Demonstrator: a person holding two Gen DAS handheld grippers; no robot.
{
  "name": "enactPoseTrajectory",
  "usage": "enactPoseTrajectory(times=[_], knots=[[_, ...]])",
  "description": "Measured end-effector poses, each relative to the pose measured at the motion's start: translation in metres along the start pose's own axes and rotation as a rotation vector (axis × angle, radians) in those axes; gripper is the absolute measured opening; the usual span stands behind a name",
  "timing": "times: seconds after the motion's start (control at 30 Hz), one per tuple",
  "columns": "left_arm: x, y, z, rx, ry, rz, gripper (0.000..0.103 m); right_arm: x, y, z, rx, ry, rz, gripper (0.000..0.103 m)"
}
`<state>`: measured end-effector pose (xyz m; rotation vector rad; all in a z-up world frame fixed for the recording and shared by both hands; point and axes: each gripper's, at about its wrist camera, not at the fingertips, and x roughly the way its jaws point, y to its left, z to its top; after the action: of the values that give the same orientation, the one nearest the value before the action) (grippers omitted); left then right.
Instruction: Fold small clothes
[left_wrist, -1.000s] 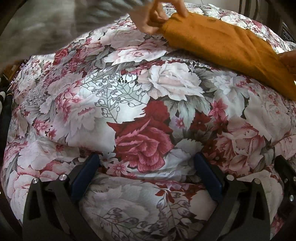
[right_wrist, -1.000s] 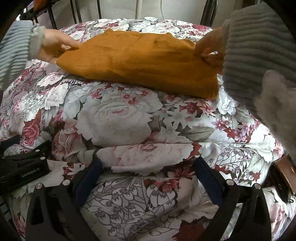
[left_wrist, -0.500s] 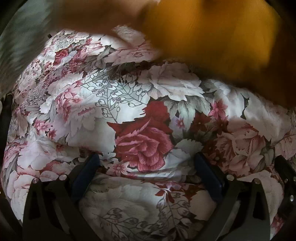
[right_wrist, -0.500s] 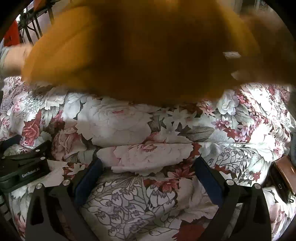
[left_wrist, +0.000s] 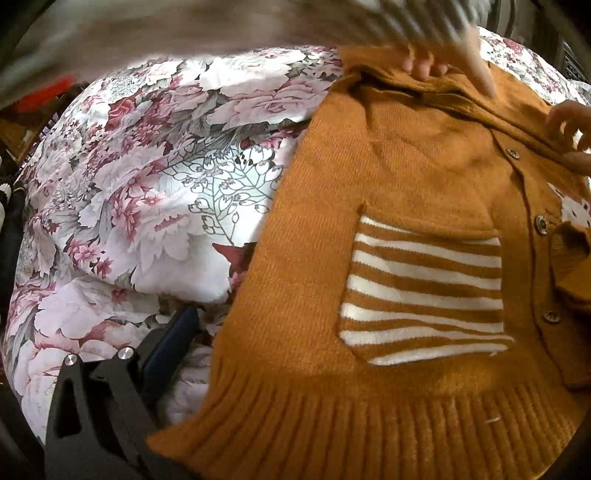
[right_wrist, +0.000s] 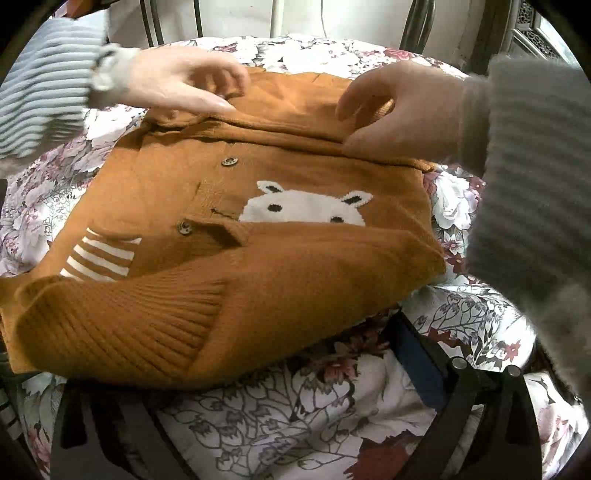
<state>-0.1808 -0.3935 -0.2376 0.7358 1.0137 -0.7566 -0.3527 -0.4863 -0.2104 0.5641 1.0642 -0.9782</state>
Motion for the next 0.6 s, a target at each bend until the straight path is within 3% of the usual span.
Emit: enactPoseTrajectory(times=[0.6], knots=[[0.0003, -0.0007, -0.0001, -0.001, -0.002, 0.0, 0.099, -0.0003, -0.0003, -0.0027, 0.0, -0.002, -0.001, 0.1]])
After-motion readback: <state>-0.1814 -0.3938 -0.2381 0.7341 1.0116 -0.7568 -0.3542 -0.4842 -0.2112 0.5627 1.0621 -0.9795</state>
